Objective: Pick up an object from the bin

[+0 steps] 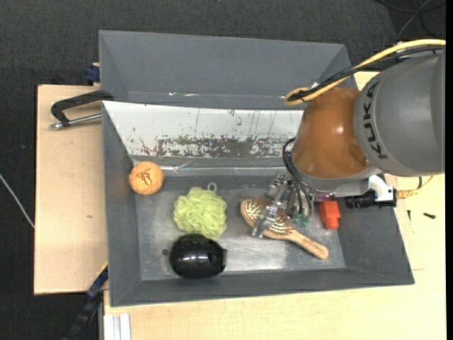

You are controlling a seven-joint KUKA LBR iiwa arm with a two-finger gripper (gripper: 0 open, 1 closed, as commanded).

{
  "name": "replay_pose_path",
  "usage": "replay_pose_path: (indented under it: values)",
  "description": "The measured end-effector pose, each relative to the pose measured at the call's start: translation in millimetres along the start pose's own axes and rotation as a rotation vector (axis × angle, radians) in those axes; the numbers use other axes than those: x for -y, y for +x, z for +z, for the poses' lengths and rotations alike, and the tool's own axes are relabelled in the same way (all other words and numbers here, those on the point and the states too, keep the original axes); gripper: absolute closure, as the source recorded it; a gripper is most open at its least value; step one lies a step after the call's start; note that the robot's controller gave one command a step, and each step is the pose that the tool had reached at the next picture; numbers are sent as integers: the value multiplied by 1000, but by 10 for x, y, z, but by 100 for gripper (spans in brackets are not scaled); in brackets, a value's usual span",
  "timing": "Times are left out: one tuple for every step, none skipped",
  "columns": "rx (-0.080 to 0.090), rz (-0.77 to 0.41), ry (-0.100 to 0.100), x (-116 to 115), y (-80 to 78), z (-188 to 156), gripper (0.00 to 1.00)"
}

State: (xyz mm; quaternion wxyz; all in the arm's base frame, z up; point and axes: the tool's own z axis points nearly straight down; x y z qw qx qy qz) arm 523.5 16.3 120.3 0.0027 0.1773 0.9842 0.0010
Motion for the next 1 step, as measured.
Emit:
replay_pose_path:
  values:
    - [-2, 0, 1, 1, 5, -91, 100]
